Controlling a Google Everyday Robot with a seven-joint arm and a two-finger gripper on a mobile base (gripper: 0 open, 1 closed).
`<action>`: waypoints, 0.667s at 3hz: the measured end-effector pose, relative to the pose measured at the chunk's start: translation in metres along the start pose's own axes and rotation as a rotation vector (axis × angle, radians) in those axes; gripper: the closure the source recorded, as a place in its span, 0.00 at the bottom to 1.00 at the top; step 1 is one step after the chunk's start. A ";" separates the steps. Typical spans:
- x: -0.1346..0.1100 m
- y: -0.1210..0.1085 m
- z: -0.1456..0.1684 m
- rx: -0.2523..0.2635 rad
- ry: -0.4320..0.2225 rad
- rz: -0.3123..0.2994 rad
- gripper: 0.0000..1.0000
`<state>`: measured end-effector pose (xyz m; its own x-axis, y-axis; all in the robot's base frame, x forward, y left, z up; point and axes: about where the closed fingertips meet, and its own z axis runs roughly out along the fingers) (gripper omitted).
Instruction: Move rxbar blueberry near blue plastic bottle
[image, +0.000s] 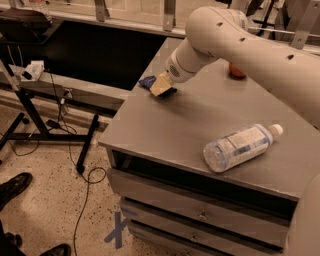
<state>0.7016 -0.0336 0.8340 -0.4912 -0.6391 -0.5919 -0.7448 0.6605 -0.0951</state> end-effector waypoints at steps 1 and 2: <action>-0.002 -0.016 -0.027 0.011 -0.018 -0.035 1.00; 0.003 -0.043 -0.072 0.000 -0.034 -0.104 1.00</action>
Offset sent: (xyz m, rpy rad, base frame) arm -0.0078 -0.1135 0.1108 -0.0531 -0.1137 0.1910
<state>0.6996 -0.0927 0.8936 -0.3953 -0.6907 -0.6055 -0.7910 0.5911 -0.1577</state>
